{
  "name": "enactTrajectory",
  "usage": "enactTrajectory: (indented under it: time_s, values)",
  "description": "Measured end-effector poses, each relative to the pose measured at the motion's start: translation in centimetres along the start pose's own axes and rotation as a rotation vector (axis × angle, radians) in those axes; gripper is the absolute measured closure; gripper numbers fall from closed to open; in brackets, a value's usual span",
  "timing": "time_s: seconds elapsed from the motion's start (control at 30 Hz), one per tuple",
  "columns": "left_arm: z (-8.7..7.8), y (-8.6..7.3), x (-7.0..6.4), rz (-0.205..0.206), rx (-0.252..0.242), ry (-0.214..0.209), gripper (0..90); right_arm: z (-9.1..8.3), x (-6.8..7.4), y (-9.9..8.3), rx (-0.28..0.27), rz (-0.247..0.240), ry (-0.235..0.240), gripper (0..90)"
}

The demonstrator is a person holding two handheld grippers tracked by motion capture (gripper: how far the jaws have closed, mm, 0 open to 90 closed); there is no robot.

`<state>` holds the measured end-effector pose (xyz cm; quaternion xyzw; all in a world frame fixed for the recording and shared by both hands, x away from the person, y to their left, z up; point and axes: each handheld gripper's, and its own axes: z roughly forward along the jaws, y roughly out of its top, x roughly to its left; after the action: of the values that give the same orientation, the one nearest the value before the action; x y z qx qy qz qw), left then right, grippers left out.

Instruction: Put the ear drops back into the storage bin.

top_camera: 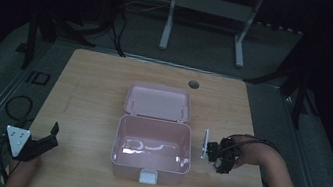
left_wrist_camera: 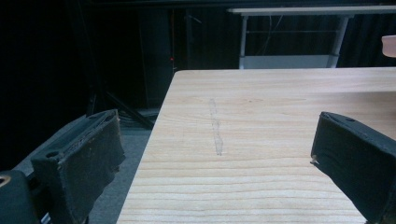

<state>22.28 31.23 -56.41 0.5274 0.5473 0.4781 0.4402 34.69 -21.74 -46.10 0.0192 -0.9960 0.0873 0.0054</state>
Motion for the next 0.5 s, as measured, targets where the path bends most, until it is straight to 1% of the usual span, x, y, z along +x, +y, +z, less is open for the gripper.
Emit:
enactTrajectory:
  time_s: [0.07, 0.13, 0.5]
  values:
    - [0.0, 0.0, 0.0, 0.001, 0.000, 0.000, 2.4, -0.6, 0.0, 0.1, -0.017, -0.002, 0.002, 59.4]
    - [0.0, 0.0, 0.0, 0.001, 0.000, 0.000, 2.4, -1.0, 0.0, 0.2, -0.024, 0.004, 0.000, 59.4]
    - [0.0, 0.0, 0.0, 0.002, 0.001, 0.003, 2.4, -3.5, 0.6, 0.7, -0.031, 0.000, -0.013, 59.4]
